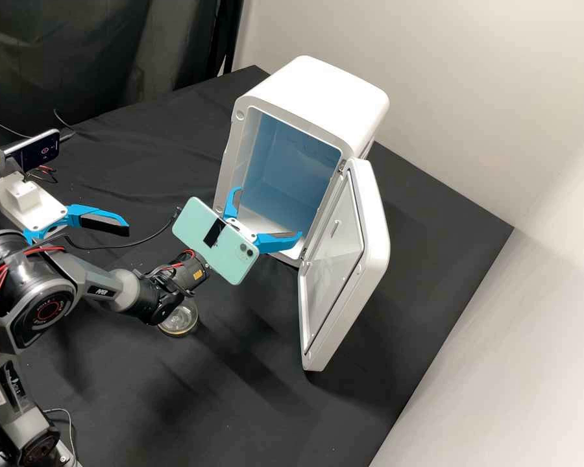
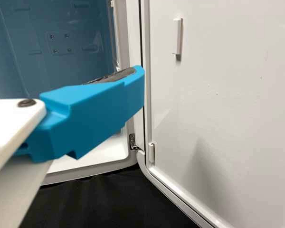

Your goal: Place the flask in the incubator

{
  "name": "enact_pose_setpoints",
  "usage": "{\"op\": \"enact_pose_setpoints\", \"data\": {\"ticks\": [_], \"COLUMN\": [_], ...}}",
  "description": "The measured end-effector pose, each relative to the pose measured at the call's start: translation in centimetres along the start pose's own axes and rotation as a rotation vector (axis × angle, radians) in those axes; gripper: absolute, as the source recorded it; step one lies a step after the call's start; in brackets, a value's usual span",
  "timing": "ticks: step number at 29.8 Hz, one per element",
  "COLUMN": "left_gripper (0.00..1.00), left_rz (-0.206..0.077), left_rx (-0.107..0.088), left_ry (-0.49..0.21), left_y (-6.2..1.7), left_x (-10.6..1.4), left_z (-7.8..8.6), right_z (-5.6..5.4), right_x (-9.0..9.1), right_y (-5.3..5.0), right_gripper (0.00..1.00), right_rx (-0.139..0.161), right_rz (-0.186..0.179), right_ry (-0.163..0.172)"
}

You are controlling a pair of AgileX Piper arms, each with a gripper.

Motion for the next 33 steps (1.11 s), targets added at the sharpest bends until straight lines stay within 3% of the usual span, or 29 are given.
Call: {"op": "enact_pose_setpoints", "data": {"ticks": [14, 19, 23, 25, 30, 33], "left_gripper": [1.0, 1.0, 1.0, 1.0, 1.0, 1.0], "left_rz": [0.0, -0.026, -0.073, -0.11, -0.185, -0.207], "left_rx": [0.0, 0.002, 0.019, 0.035, 0.034, 0.039], "left_ry": [0.0, -0.005, -0.009, -0.004, 0.007, 0.024], "left_y": [0.0, -0.79, -2.13, -3.14, -5.24, -5.95], "left_x": [0.0, 0.2, 0.0, -0.2, -0.5, -0.7], "left_z": [0.0, 0.2, 0.3, 0.1, -0.2, -0.7], "right_z": [0.0, 0.0, 0.0, 0.0, 0.0, 0.0], "right_x": [0.0, 0.0, 0.0, 0.0, 0.0, 0.0], "right_y": [0.0, 0.0, 0.0, 0.0, 0.0, 0.0], "right_gripper": [1.0, 1.0, 1.0, 1.0, 1.0, 1.0], "right_rx": [0.0, 0.0, 0.0, 0.0, 0.0, 0.0], "right_rz": [0.0, 0.0, 0.0, 0.0, 0.0, 0.0], "right_ry": [0.0, 0.0, 0.0, 0.0, 0.0, 0.0]}}
